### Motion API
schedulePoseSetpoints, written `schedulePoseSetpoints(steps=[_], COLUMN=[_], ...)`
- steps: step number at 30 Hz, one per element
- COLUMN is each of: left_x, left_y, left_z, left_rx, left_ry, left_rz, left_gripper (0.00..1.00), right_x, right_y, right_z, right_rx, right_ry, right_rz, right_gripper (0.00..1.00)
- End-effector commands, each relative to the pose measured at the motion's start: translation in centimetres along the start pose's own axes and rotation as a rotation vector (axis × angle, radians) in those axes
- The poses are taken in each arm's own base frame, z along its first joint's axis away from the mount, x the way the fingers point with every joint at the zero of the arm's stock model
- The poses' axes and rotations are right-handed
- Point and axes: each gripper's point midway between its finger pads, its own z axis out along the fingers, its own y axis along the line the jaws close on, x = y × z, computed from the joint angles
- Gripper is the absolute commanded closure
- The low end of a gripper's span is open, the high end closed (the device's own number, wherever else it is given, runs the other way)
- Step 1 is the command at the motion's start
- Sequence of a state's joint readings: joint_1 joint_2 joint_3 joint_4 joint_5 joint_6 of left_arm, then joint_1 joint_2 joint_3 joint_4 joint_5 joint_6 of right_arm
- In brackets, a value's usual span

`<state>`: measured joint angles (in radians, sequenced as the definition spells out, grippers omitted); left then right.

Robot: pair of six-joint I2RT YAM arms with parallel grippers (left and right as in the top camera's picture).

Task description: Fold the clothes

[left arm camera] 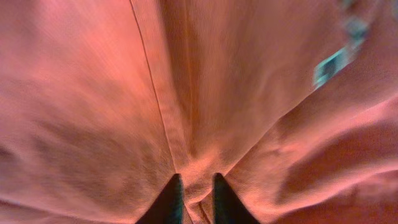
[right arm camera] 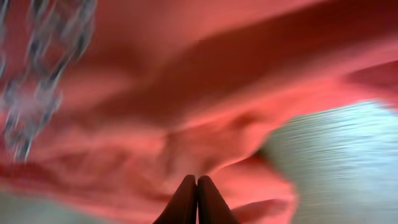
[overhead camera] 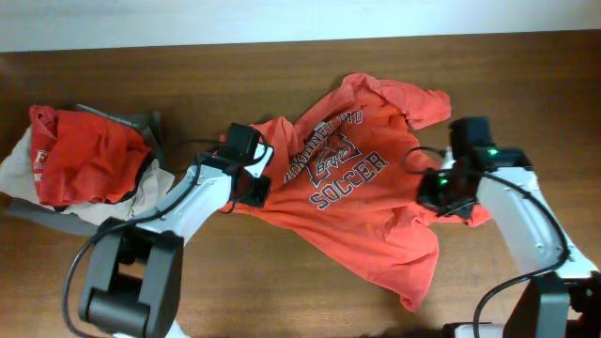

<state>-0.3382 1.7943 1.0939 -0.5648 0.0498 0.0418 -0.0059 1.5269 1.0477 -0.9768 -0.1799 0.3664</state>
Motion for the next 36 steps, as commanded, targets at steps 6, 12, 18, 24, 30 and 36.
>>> schedulePoseSetpoints(steps=[6,12,18,24,30,36], left_x=[-2.5,-2.3,-1.5,-0.2,-0.3,-1.9], left_y=[-0.3,-0.2,-0.2,-0.2,-0.2,-0.3], left_z=[-1.8,-1.7,-0.5,1.6,1.7,0.7], left_rx=[0.01,0.008,0.01,0.016,0.016,0.019], left_ry=[-0.091,-0.089,-0.051,0.014,0.012,-0.015], left_rz=[0.031,0.071,0.087,0.083,0.083,0.085], left_gripper=[0.61,0.69,0.82,0.82,0.76,0.65], right_x=[5.6,8.1,10.0,9.3,6.5,3.1], right_y=[3.1,0.7,-2.5,-6.6,-10.4,-13.5], right_z=[4.1,8.0,8.9,8.3,6.4,2.5], right_rx=[-0.05,0.001,0.123,0.351,0.524,0.588], right_ry=[0.129,0.156,0.181,0.091,-0.049,-0.108], right_rz=[-0.164,-0.046,0.05,0.198,0.265,0.425], right_gripper=[0.88,0.88,0.89,0.91,0.92,0.94])
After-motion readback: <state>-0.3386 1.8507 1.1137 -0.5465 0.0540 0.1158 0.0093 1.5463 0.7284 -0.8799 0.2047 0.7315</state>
